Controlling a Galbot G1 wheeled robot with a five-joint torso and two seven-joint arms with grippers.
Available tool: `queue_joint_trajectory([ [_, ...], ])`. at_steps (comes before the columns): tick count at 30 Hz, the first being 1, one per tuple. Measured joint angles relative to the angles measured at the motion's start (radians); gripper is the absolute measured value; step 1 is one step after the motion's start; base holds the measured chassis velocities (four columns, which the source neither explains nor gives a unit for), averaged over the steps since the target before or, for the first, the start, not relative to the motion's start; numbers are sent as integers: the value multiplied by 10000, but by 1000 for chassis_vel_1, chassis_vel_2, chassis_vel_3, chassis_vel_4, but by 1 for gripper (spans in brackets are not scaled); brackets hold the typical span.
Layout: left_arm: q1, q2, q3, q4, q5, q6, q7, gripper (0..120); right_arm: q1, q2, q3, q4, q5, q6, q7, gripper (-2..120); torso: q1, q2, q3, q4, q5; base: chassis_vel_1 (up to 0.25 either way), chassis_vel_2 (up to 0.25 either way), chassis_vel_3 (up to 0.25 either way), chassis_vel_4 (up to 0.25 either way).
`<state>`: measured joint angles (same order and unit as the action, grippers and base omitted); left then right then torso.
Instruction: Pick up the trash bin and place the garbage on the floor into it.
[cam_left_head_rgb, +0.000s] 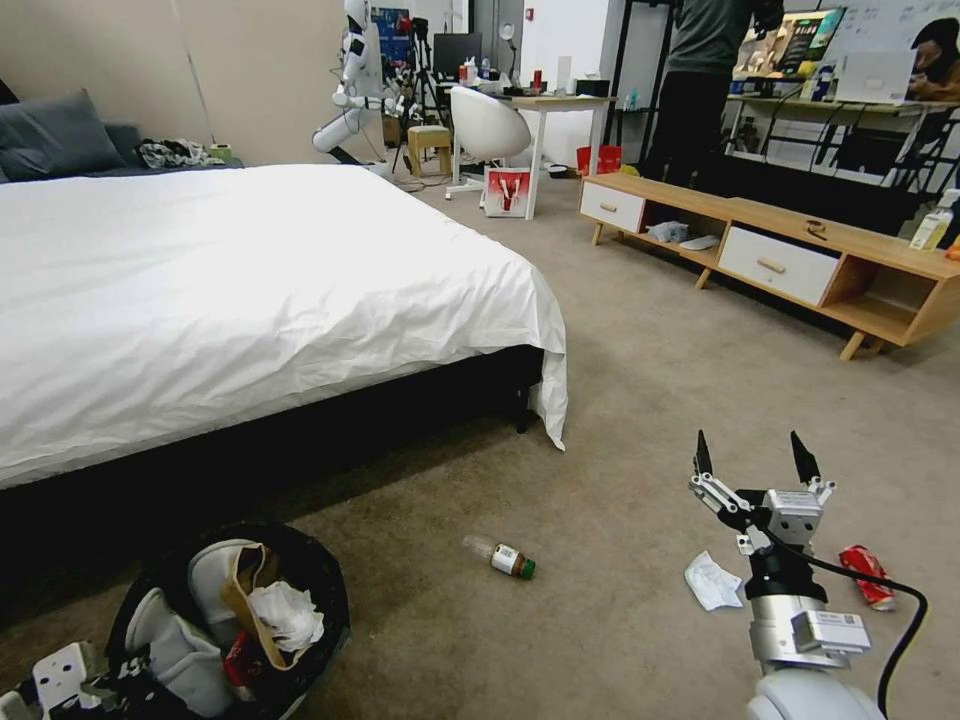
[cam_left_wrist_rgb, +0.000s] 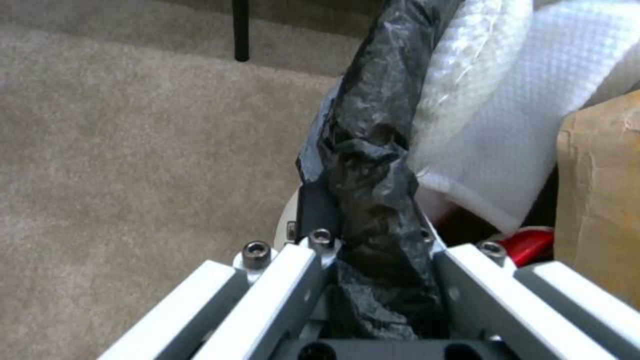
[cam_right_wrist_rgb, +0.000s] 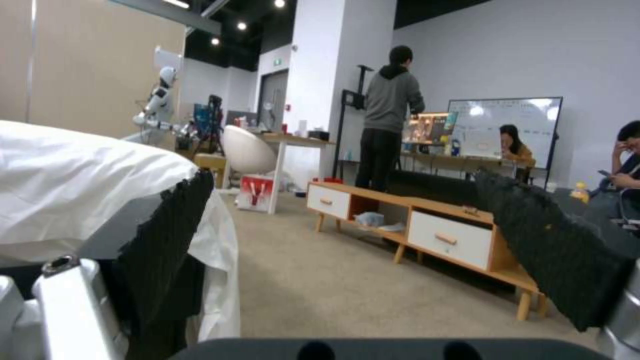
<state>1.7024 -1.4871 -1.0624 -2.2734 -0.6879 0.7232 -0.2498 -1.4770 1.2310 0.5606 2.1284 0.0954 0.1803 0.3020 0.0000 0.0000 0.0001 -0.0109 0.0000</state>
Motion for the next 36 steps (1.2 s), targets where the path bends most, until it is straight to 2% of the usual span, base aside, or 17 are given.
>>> queue_joint_trajectory([
  [24,14,39,28,-26,-2,-12,15,3,-84,26,4,-38,-55,204,-1,100,1,0,2,1,0,-115,118,121,-117],
  [36,21,30,44,-30,13,-13,19,3,-144,3,15,-68,-60,336,-80,100,1,0,1,0,0,-15,15,12,-17],
])
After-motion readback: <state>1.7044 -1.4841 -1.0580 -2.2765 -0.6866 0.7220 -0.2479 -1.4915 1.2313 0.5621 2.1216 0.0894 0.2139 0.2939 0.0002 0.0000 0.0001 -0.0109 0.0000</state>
